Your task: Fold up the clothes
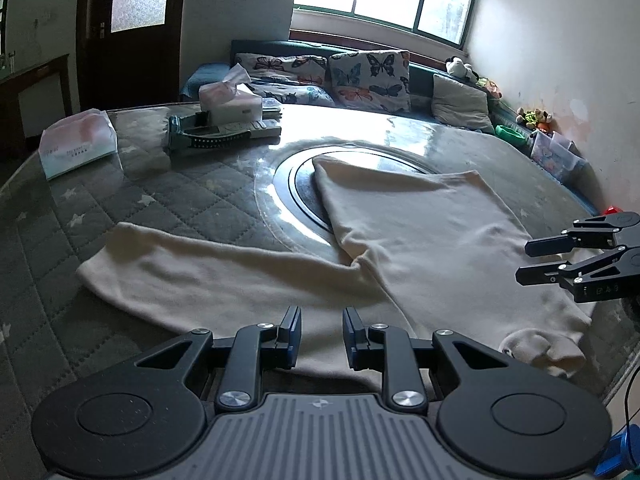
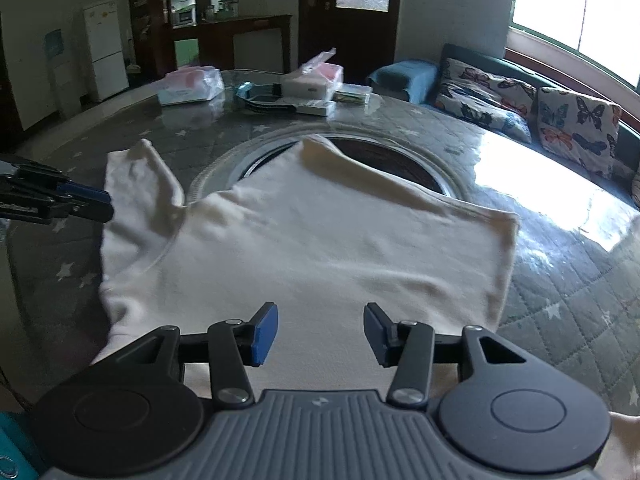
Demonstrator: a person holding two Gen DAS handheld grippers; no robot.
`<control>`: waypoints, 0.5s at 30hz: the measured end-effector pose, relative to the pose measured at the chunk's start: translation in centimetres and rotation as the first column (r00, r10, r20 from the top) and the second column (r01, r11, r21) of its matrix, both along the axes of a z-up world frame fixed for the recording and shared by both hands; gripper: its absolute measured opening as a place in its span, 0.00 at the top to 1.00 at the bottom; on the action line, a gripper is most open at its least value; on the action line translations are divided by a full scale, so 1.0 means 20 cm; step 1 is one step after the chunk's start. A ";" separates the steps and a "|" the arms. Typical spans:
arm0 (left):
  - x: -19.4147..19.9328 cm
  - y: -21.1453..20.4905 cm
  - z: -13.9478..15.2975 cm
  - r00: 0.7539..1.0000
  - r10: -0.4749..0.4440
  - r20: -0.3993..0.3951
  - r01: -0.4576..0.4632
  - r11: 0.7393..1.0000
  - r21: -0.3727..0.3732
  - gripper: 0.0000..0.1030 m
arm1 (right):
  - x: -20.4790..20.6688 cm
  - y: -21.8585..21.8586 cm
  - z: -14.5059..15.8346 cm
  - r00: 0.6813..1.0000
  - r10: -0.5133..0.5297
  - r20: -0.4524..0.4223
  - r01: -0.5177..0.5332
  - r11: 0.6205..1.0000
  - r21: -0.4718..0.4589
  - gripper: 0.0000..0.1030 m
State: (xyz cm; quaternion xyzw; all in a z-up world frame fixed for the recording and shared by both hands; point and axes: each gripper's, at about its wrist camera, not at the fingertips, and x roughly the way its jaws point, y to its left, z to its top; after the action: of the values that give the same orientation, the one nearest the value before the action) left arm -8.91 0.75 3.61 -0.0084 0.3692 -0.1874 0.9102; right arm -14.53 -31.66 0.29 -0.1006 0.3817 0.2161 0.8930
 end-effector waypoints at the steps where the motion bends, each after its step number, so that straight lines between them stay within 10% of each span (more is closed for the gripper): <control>1: 0.00 0.00 -0.01 1.000 -0.001 -0.003 0.001 1.000 0.000 0.76 | -0.01 0.01 0.00 1.000 0.008 0.000 -0.008 1.000 0.002 0.53; 15: 0.11 0.10 -0.10 0.994 0.101 -0.037 -0.101 0.995 0.004 0.76 | -0.14 0.19 -0.08 0.989 0.136 -0.054 -0.137 0.991 -0.010 0.53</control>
State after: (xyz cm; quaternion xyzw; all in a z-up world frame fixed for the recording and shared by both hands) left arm -6.66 2.66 1.59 -0.0295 0.3852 -0.1407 0.9116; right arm -17.26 -27.90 -1.24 -0.1269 0.3988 0.2768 0.8650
